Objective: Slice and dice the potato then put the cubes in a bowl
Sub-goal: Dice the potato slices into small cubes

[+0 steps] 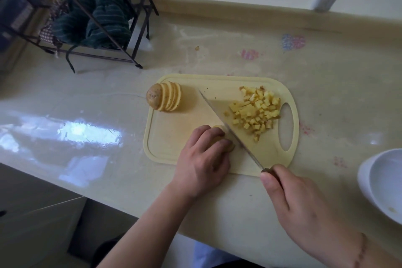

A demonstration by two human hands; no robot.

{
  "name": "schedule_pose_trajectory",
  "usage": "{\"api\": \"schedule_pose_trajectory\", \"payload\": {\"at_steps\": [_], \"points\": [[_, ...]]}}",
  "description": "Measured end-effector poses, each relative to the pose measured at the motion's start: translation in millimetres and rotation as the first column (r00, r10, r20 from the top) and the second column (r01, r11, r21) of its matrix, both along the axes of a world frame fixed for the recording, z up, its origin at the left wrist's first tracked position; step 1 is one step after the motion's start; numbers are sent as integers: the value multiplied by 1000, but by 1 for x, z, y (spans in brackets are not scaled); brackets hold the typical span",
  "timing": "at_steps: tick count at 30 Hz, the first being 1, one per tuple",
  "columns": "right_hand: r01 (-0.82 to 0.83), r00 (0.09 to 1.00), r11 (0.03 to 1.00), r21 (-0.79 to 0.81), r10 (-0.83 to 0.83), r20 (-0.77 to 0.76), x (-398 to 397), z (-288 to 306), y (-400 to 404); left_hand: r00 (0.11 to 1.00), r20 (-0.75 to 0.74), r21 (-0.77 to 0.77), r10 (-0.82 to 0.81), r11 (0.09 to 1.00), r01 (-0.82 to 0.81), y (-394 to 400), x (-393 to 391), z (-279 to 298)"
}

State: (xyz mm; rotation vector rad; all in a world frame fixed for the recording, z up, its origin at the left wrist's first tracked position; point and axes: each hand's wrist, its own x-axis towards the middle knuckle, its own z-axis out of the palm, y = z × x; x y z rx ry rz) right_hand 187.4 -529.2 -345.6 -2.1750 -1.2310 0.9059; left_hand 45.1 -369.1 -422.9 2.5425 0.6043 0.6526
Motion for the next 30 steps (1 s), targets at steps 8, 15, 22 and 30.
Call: {"api": "schedule_pose_trajectory", "payload": {"at_steps": [8, 15, 22, 30], "points": [[9, 997, 1000, 19, -8, -81, -1, 10, -4, 999, 40, -8, 7, 1000, -7, 0, 0, 1], [8, 998, 998, -60, -11, -56, -1, 17, -21, 999, 39, -4, 0, 1000, 0, 1, 0, 0], [-11, 999, 1000, -10, 11, -39, -3, 3, 8, 999, 47, -22, -4, 1000, 5, 2, 1, 1], [-18, 1000, 1000, 7, 18, -8, -3, 2, 1, 999, 50, 11, 3, 1000, -4, 0, -2, 0]]}}
